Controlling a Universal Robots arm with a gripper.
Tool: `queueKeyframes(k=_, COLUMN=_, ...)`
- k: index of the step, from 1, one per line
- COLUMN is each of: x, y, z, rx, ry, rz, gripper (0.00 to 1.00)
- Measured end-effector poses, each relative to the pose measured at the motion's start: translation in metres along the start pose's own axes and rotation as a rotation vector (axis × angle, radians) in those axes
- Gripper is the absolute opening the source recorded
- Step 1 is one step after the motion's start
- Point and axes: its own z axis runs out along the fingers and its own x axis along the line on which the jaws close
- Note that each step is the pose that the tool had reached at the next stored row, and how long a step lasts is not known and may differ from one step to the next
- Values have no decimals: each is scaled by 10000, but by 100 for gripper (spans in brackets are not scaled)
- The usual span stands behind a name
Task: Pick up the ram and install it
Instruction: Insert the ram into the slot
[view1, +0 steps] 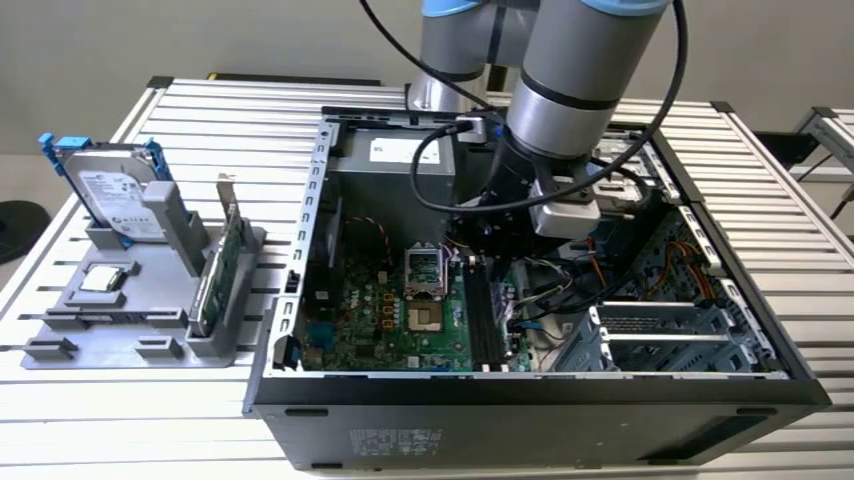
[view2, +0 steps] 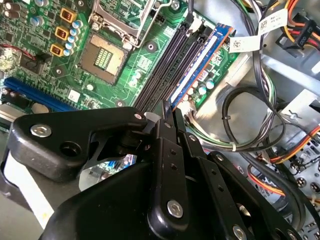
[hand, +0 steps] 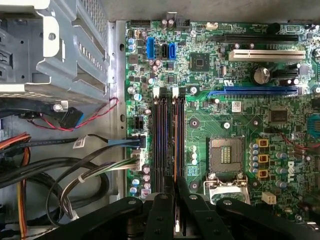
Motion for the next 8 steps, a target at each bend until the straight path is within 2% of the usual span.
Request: queueKeyframes(k=8, x=26, y=24, z=96, rx=15, ry=12, rz=0, gripper=0)
